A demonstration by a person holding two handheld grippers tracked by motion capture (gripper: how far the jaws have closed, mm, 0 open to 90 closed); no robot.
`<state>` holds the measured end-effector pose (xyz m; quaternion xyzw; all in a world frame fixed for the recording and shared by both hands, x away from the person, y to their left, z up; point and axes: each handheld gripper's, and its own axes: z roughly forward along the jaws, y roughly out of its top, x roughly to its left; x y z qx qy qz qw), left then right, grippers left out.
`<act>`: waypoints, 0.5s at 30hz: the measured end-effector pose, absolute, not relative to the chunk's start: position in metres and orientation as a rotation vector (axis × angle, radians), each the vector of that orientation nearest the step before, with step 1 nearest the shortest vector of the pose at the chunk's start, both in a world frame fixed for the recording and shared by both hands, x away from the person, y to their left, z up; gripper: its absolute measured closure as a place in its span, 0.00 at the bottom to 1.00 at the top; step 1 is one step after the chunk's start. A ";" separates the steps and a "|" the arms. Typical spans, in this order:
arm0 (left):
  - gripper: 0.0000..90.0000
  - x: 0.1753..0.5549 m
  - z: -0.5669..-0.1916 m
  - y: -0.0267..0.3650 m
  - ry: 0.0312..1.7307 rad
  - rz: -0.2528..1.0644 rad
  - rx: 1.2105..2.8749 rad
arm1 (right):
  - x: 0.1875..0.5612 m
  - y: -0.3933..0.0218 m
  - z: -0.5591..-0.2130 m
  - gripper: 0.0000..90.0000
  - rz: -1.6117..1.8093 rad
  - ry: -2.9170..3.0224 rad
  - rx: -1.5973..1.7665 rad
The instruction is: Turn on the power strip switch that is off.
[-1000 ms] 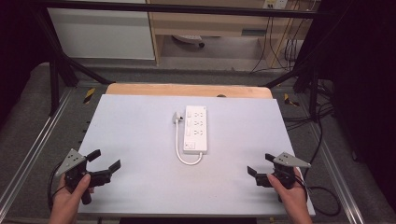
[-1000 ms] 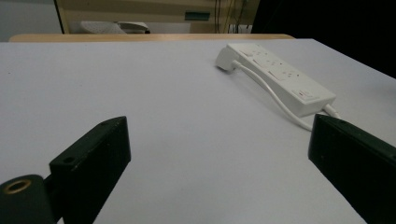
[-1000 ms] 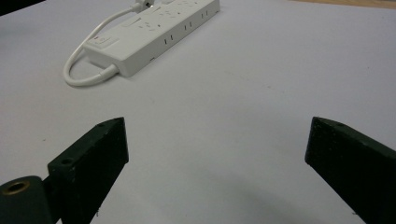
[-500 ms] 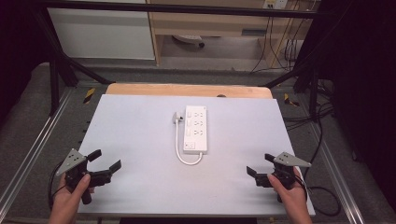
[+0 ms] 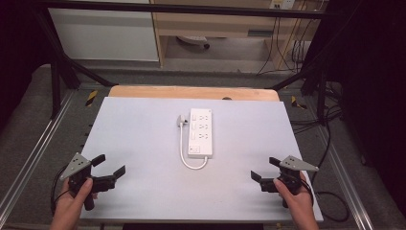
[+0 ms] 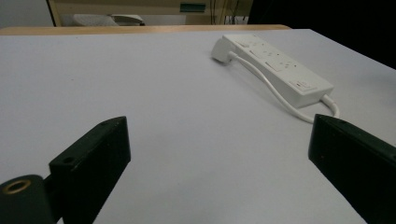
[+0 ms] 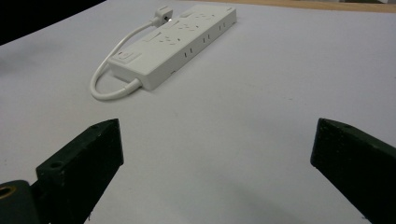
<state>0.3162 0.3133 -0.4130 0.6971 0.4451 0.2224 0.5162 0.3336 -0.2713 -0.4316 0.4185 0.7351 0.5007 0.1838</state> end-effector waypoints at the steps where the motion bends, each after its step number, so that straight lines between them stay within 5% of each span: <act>1: 0.06 0.316 -0.413 0.313 1.066 0.536 1.678 | 0.333 -0.270 -0.431 0.03 1.417 2.071 1.178; 15: 0.06 0.317 -0.414 0.313 1.064 0.530 1.691 | 0.331 -0.261 -0.423 0.03 1.453 2.036 1.138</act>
